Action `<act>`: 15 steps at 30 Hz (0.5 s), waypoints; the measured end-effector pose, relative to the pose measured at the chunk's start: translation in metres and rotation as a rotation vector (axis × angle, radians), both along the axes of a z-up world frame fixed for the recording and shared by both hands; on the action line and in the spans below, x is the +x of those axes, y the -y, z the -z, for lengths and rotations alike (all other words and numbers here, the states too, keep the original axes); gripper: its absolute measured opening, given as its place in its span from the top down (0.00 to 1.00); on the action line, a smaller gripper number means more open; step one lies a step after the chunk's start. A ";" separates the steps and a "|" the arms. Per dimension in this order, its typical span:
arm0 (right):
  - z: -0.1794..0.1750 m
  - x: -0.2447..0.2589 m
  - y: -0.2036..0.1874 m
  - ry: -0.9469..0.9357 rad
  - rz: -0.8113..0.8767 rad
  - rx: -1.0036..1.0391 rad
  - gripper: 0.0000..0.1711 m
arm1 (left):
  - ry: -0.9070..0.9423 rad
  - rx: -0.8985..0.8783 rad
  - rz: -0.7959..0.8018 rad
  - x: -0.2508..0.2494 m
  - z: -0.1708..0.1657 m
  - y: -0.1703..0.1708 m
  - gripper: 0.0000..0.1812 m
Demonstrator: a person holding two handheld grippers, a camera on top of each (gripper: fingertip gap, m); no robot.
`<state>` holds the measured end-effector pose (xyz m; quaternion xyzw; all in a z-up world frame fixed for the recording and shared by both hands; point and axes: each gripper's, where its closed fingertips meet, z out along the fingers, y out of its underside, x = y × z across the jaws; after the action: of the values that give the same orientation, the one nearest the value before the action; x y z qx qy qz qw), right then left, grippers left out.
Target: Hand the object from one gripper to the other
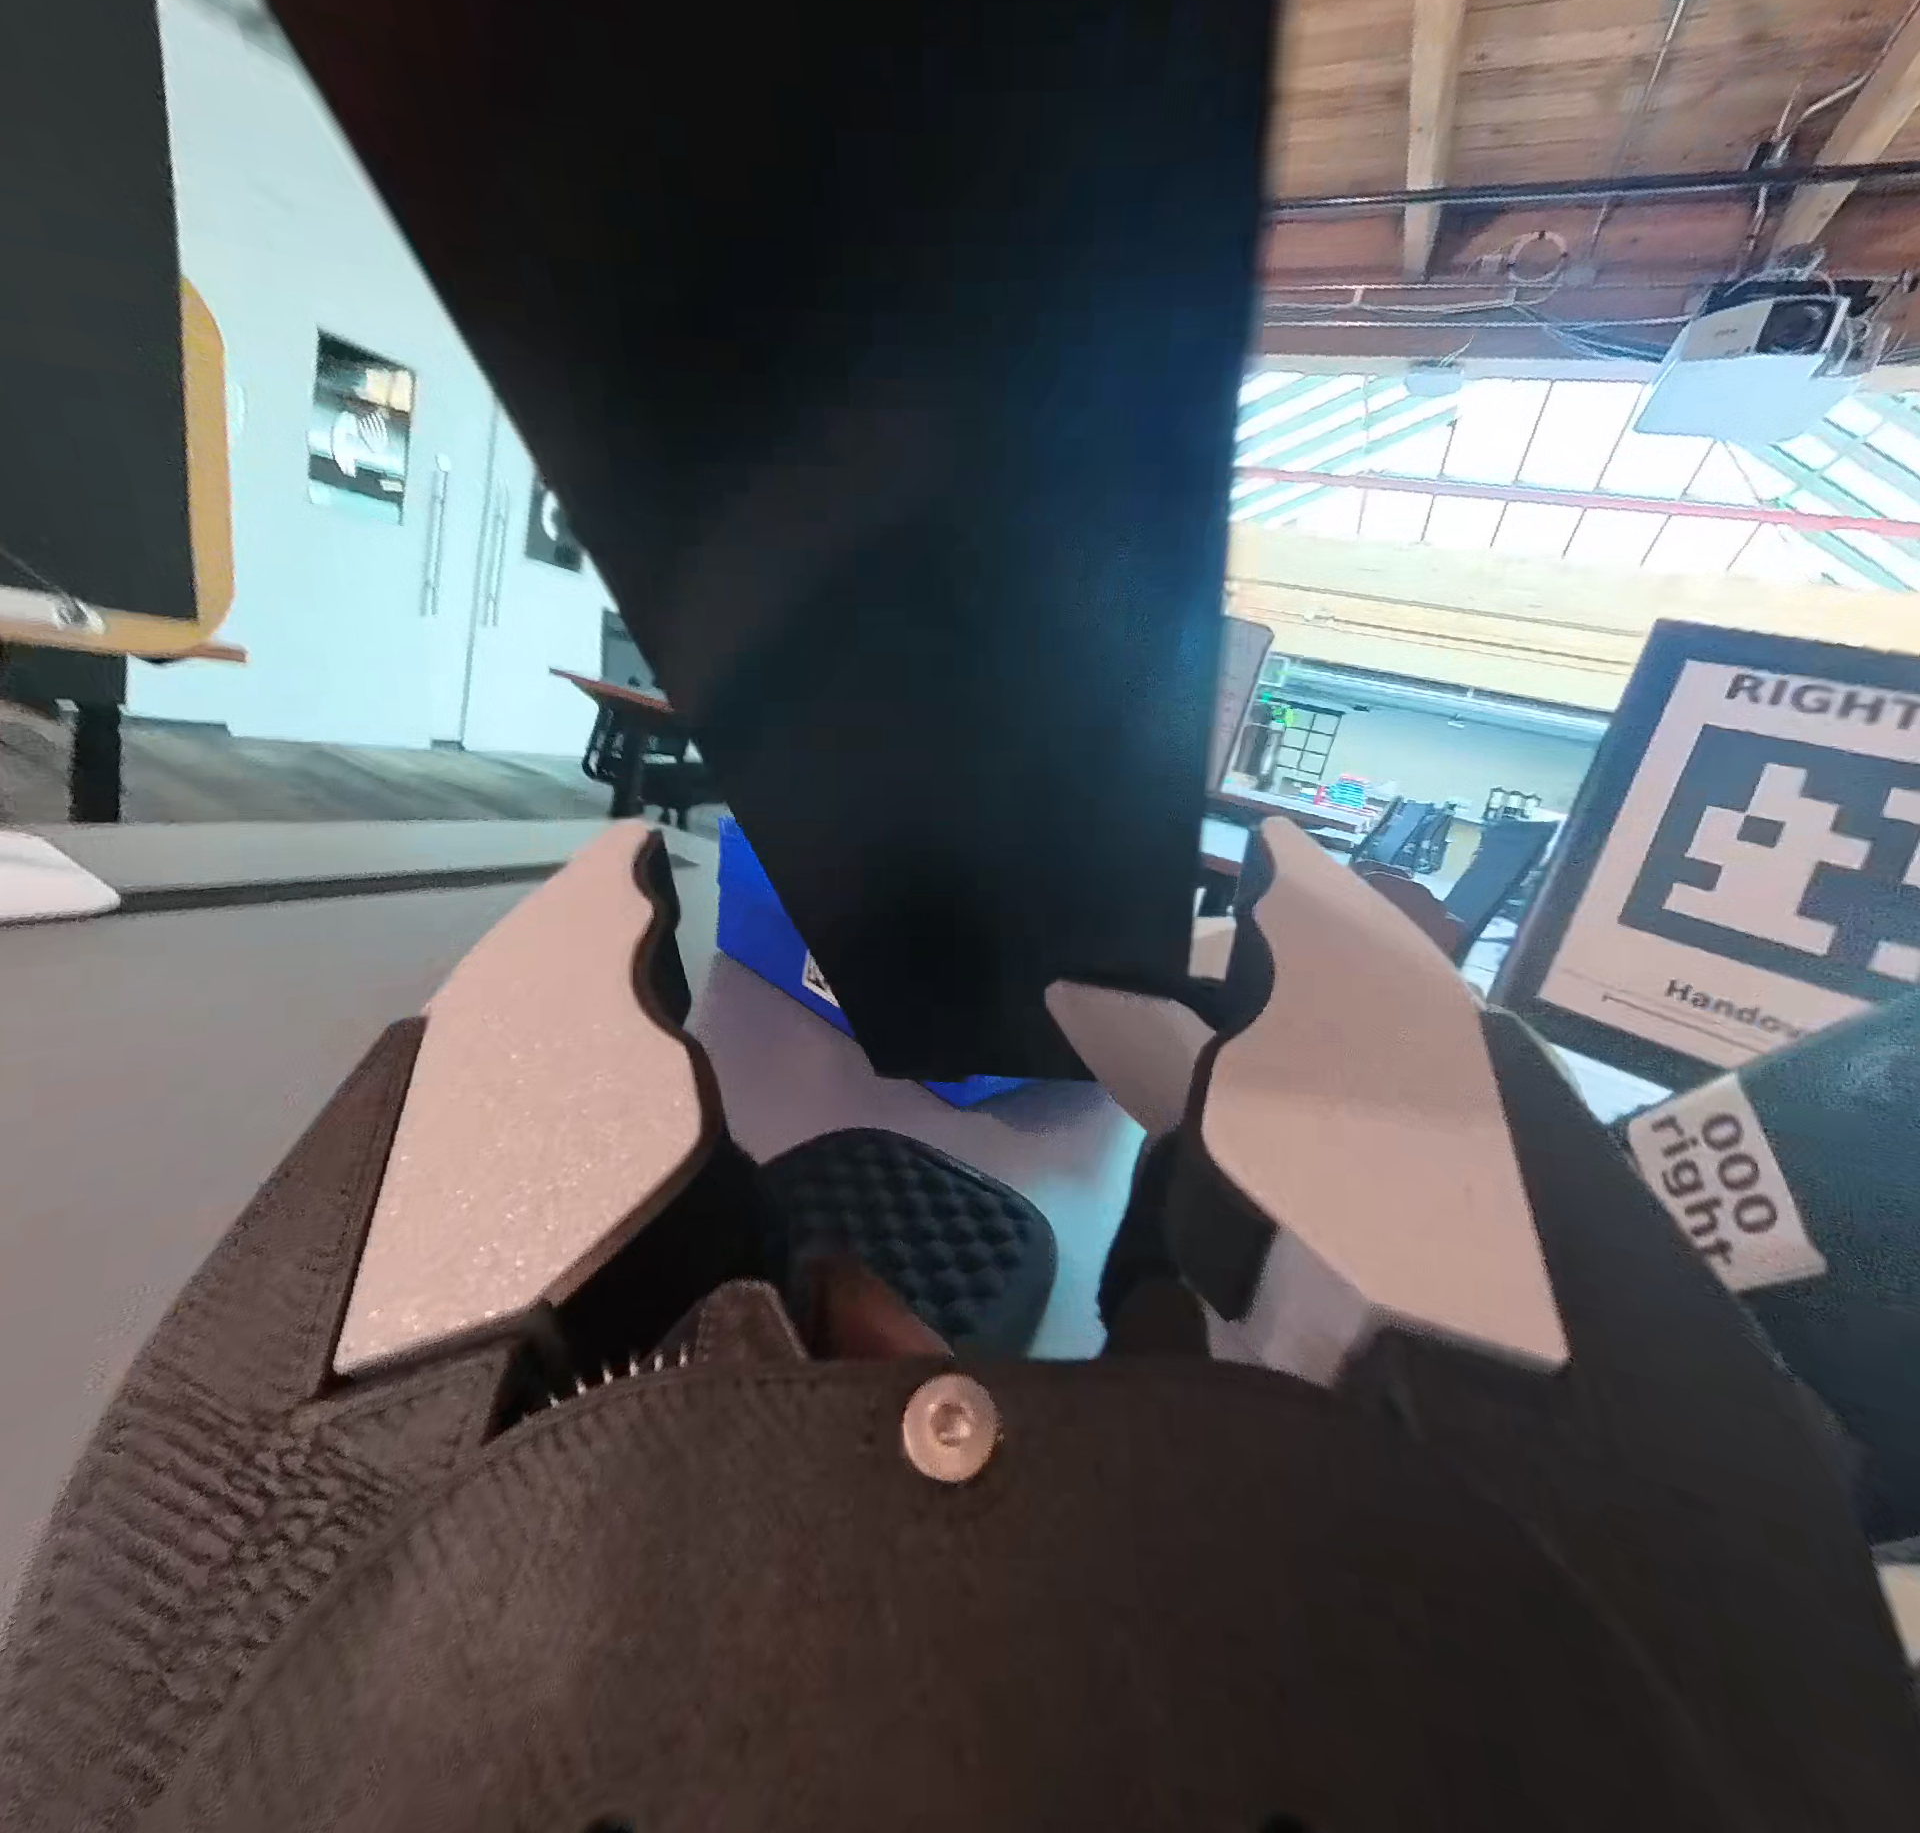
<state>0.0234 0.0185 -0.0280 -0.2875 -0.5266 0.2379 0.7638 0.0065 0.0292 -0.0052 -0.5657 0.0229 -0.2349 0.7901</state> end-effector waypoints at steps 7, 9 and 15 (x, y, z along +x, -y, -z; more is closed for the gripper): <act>0.010 -0.006 0.008 0.057 -0.078 -0.028 0.97 | 0.098 0.039 0.148 -0.003 0.003 0.007 0.54; 0.011 -0.007 0.020 0.111 -0.272 -0.166 0.91 | 0.089 0.059 0.245 -0.001 0.001 0.017 0.54; 0.003 0.014 0.037 0.343 -0.929 -0.925 0.62 | 0.011 0.167 0.630 0.012 0.009 0.062 0.55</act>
<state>0.0376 -0.0181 -0.0306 -0.3622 -0.5532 0.6934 0.2864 0.0189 -0.0331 -0.0137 -0.4628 0.2120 -0.4683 0.7222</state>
